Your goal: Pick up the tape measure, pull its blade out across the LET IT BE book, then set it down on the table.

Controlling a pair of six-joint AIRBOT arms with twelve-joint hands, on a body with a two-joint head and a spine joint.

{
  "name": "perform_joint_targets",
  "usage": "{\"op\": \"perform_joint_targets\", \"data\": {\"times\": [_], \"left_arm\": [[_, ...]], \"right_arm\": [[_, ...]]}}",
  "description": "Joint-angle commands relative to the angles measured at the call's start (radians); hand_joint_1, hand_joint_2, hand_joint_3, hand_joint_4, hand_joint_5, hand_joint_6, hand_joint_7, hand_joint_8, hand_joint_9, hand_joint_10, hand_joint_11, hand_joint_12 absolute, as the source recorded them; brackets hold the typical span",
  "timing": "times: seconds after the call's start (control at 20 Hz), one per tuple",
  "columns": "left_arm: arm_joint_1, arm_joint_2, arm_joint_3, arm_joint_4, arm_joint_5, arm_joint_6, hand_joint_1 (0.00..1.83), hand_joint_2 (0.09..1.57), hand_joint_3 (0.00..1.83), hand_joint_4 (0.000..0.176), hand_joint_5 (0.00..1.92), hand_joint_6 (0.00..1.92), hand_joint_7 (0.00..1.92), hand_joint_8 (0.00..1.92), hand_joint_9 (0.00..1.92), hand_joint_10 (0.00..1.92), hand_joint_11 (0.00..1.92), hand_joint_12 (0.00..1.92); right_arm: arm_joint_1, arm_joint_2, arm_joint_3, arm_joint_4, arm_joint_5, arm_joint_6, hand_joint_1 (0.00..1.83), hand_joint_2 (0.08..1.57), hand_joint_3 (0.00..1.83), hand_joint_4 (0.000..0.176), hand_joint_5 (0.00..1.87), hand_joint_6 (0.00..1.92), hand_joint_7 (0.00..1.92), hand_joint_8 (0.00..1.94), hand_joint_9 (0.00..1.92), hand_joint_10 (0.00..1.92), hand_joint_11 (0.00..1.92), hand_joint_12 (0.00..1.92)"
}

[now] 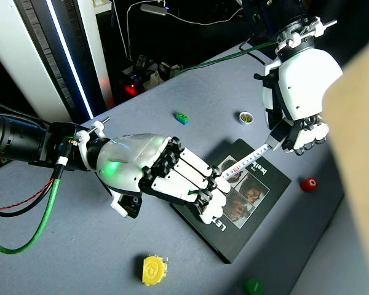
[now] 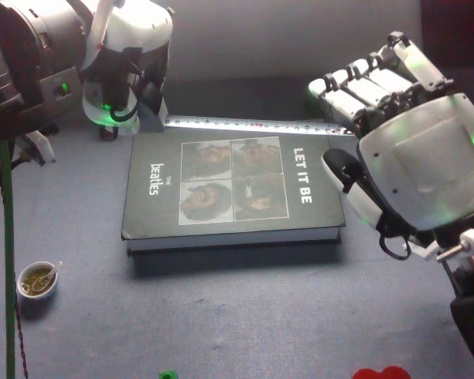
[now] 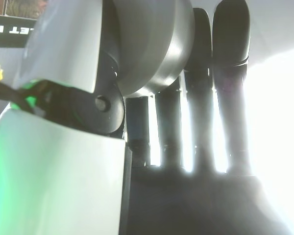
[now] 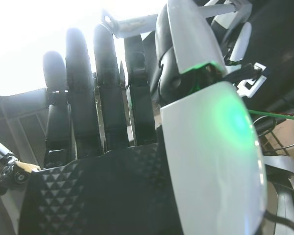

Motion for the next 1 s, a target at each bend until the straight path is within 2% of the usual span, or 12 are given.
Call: {"op": "perform_joint_targets", "data": {"times": [0.0,0.95], "left_arm": [[-0.014,-0.001,-0.002,0.087,-0.022,0.013,1.39,1.08,0.00,0.000,1.11,0.53,1.07,0.92,0.89,1.25,0.90,1.01],[-0.012,0.001,-0.006,0.091,-0.022,0.013,1.38,1.09,0.00,0.000,1.08,0.58,1.06,0.94,0.90,1.26,0.89,1.04]], "right_arm": [[0.014,0.000,0.007,-0.054,0.122,-0.007,1.03,1.08,0.00,0.000,0.79,0.02,0.84,0.01,0.77,0.03,0.28,1.17],[0.012,-0.008,0.026,-0.040,0.120,-0.001,1.02,1.07,0.00,0.000,0.82,0.02,0.86,0.01,0.79,0.02,0.30,1.17]]}}
